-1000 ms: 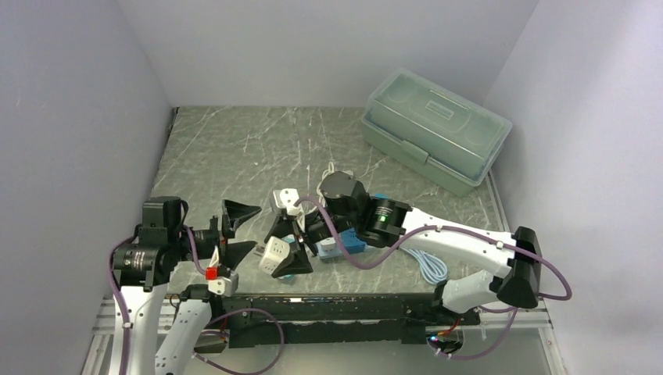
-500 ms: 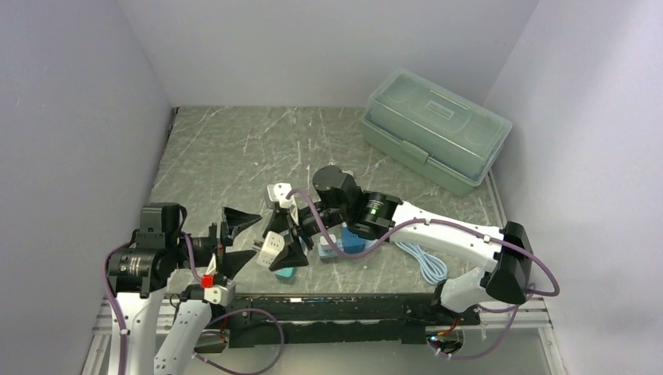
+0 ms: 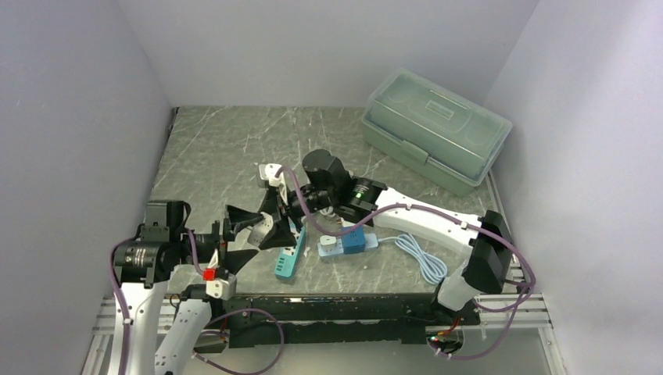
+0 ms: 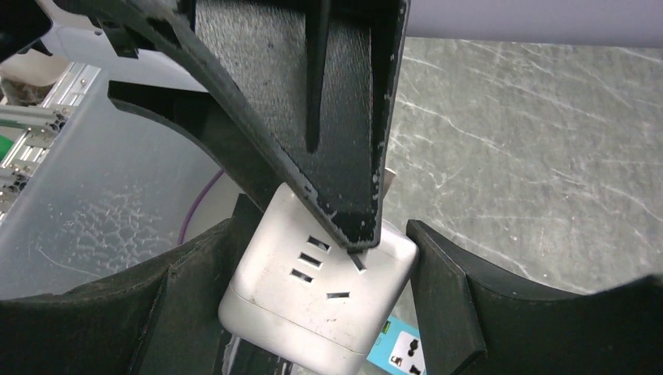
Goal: Insert the plug
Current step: Pick up the plug from the corner of the board.
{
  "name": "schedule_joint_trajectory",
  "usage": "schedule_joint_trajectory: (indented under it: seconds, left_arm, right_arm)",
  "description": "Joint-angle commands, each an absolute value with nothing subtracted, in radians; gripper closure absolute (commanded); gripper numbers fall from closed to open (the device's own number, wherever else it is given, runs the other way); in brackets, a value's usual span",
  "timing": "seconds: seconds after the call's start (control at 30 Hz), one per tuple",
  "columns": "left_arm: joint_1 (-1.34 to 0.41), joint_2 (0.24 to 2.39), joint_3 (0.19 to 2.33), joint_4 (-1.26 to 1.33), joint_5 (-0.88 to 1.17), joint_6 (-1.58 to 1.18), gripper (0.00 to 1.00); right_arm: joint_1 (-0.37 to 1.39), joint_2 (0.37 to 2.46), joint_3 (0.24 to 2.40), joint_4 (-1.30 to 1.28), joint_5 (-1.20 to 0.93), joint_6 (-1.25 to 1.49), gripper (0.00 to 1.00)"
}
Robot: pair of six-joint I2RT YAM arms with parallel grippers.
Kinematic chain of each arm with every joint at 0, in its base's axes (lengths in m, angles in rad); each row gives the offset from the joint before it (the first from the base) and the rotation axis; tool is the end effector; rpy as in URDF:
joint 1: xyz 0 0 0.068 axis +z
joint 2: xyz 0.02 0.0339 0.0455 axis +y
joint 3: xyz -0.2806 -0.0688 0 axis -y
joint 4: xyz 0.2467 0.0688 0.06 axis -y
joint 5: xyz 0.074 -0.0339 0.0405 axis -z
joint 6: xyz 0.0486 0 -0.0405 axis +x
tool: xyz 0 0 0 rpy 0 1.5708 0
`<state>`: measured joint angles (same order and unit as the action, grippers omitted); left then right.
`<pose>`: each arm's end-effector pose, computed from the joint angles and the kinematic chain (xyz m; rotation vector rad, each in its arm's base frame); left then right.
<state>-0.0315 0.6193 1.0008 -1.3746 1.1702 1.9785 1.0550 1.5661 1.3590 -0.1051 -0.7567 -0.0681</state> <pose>0.0475 -0.0463 0.3460 1.7804 0.6935 -0.2379 0.1567 0.3440 0.3685 -1.5201 1.3536 1.3587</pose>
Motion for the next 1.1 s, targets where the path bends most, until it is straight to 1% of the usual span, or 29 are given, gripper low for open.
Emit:
schedule_joint_trajectory:
  seconds: [0.0,0.07,0.17,0.23,0.27,0.3,0.33,0.37,0.4,0.43,0.47,0.53,0.63,0.7,0.73,0.83,0.93,1.07]
  left_arm:
    - [-0.036,0.667,0.998,-1.442,1.444,2.721,0.08]
    - [-0.05,0.696,1.014,-1.423,1.413,2.721,0.25]
    - [-0.07,0.73,1.024,-1.378,1.373,2.721,0.47]
    - [-0.081,0.742,1.012,-1.326,1.371,2.721,0.56]
    - [-0.085,0.746,1.004,-1.303,1.377,2.721,0.6]
    - [-0.089,0.749,0.998,-1.288,1.387,2.721,0.66]
    - [-0.094,0.754,0.993,-1.275,1.397,2.721,0.75]
    - [-0.096,0.757,0.983,-1.258,1.409,2.72,0.87]
    - [-0.097,0.757,0.974,-1.236,1.413,2.718,0.94]
    - [-0.097,0.755,0.962,-1.199,1.398,2.702,1.0]
    - [-0.097,0.752,0.948,-1.149,1.388,2.679,1.0]
    - [-0.094,0.732,0.914,-1.011,1.349,2.54,1.0]
    - [-0.093,0.665,0.811,-0.615,1.31,2.203,1.0]
    - [-0.094,0.636,0.741,-0.385,1.268,2.011,1.0]
    - [-0.095,0.634,0.721,-0.31,1.251,1.947,1.0]
    - [-0.095,0.645,0.733,-0.237,1.216,1.802,1.0]
    - [-0.097,0.643,0.726,-0.172,1.204,1.676,1.0]
    - [-0.097,0.635,0.718,-0.164,1.204,1.68,1.0]
  right_arm:
    - [1.041,1.589,1.459,-0.054,-0.848,-0.092,0.79]
    - [1.039,1.608,1.483,-0.081,-0.864,-0.105,0.78]
    - [1.033,1.629,1.506,-0.097,-0.91,-0.11,0.77]
    - [1.028,1.642,1.518,-0.097,-0.918,-0.106,0.75]
    - [1.024,1.648,1.524,-0.092,-0.914,-0.098,0.71]
    - [1.017,1.654,1.528,-0.084,-0.896,-0.086,0.6]
    - [1.008,1.658,1.527,-0.069,-0.871,-0.062,0.51]
    - [0.995,1.661,1.524,-0.055,-0.836,-0.036,0.43]
    - [0.981,1.66,1.518,-0.038,-0.788,-0.007,0.32]
    - [0.957,1.652,1.499,-0.02,-0.731,0.064,0.06]
    - [0.937,1.637,1.474,0.011,-0.695,0.109,0.01]
    - [0.905,1.583,1.382,0.128,-0.631,0.201,0.0]
    - [0.896,1.481,1.255,0.268,-0.529,0.241,0.0]
    - [0.895,1.432,1.216,0.276,-0.481,0.243,0.0]
    - [0.894,1.415,1.2,0.28,-0.459,0.246,0.0]
    - [0.895,1.375,1.11,0.382,-0.433,0.258,0.0]
    - [0.891,1.38,1.073,0.459,-0.469,0.274,0.0]
    - [0.872,1.386,1.056,0.525,-0.533,0.299,0.0]
